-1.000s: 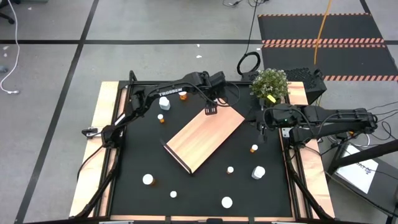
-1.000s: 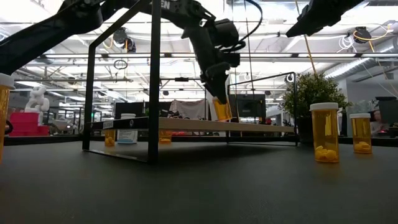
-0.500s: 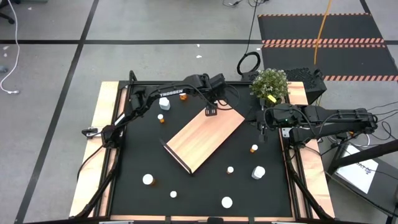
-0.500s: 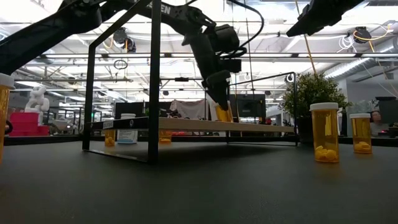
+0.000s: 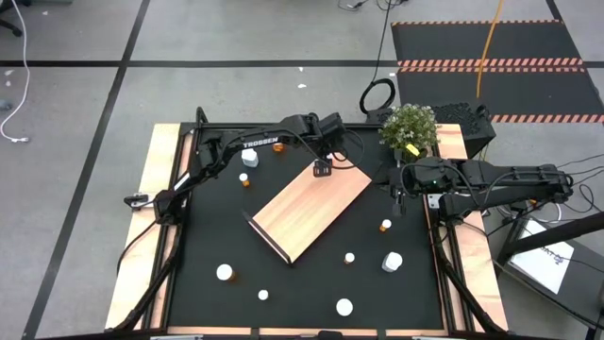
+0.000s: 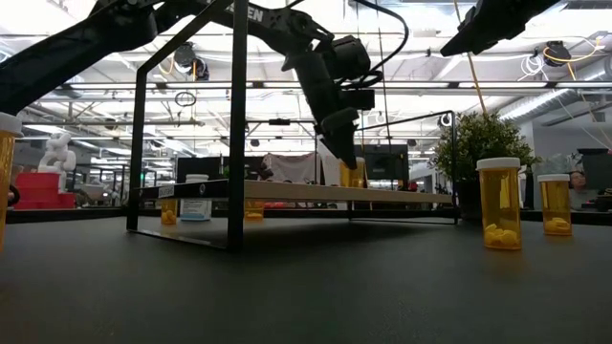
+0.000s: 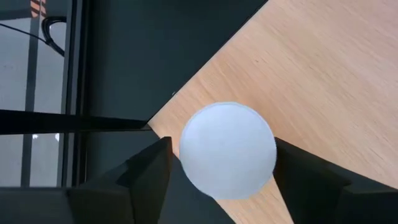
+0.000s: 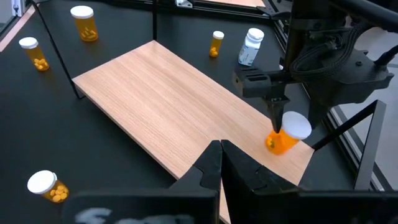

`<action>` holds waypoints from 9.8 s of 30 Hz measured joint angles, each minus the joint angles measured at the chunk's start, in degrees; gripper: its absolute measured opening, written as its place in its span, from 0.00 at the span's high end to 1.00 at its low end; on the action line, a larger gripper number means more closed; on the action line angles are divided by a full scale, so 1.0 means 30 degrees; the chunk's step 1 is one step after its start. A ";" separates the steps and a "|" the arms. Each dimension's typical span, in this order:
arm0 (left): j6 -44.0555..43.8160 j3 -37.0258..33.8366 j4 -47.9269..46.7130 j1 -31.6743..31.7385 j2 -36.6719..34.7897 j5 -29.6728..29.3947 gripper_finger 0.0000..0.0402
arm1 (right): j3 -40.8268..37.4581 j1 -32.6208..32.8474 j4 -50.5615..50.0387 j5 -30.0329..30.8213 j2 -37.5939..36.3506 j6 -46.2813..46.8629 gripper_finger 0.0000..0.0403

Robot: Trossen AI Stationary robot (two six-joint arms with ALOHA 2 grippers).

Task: Pick and place medicine bottles onto shelf by color
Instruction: Put the large orange pill bottle on the shelf, then align the large orange pill bottle with the other large pill bottle on the shelf

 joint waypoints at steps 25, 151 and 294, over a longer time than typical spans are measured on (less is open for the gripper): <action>-0.1838 0.0080 -0.3689 -0.0976 -0.4950 -0.0708 0.32 | -0.0190 -0.0007 0.0137 -0.0002 -0.0007 0.1014 1.00; -0.3849 -1.9504 0.7857 -0.2594 -1.6728 -0.0105 0.32 | 1.2145 1.2619 -0.1392 -0.3475 2.2119 0.9800 0.29; -0.3701 -1.9504 0.7889 -0.2973 -1.6721 -0.0087 0.32 | 0.7038 -0.5712 -0.3235 -0.2644 1.5089 0.2620 0.47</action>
